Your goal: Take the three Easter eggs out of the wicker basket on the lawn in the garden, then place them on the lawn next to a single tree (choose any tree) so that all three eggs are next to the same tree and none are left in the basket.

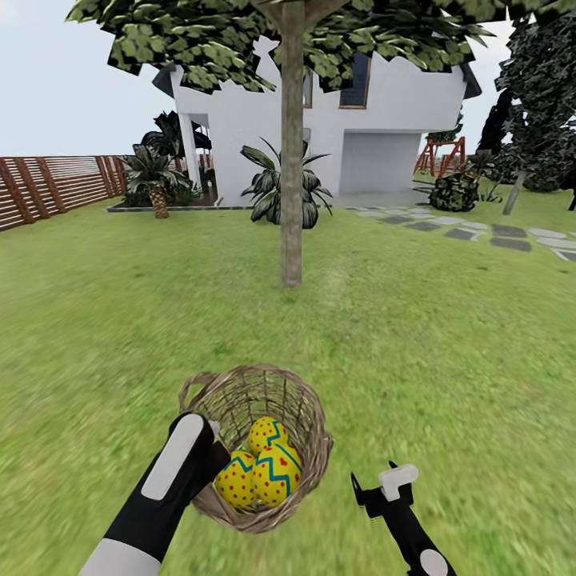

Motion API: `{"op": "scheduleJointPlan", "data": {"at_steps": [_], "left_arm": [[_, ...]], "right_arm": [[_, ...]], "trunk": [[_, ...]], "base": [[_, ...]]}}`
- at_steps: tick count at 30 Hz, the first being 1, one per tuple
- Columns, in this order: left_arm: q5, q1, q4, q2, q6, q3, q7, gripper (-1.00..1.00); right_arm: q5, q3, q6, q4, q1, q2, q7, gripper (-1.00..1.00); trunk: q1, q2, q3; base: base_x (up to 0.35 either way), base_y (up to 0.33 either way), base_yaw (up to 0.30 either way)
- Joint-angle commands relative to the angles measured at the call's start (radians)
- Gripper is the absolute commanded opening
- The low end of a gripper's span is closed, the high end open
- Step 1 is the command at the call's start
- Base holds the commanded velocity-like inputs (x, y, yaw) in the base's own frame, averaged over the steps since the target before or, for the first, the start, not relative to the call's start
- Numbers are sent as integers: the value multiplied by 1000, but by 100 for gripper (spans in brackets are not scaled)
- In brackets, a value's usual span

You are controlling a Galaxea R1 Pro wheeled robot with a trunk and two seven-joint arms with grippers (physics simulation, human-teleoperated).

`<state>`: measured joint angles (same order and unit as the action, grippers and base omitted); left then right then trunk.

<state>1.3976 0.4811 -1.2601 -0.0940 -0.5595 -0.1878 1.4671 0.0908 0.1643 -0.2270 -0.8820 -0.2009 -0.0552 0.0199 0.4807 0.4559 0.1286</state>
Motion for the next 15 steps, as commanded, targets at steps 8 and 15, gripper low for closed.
{"op": "scheduleJointPlan", "data": {"at_steps": [8,15], "left_arm": [[1,0,2,0,0,1,7,-100],[0,-1,1,1,3,1,-10,-100]], "right_arm": [[-1,1,0,0,0,0,0,100],[-3,1,0,1,0,0,0,100]], "trunk": [[0,0,0],[0,0,0]], "base": [[334,0,0],[334,0,0]]}}
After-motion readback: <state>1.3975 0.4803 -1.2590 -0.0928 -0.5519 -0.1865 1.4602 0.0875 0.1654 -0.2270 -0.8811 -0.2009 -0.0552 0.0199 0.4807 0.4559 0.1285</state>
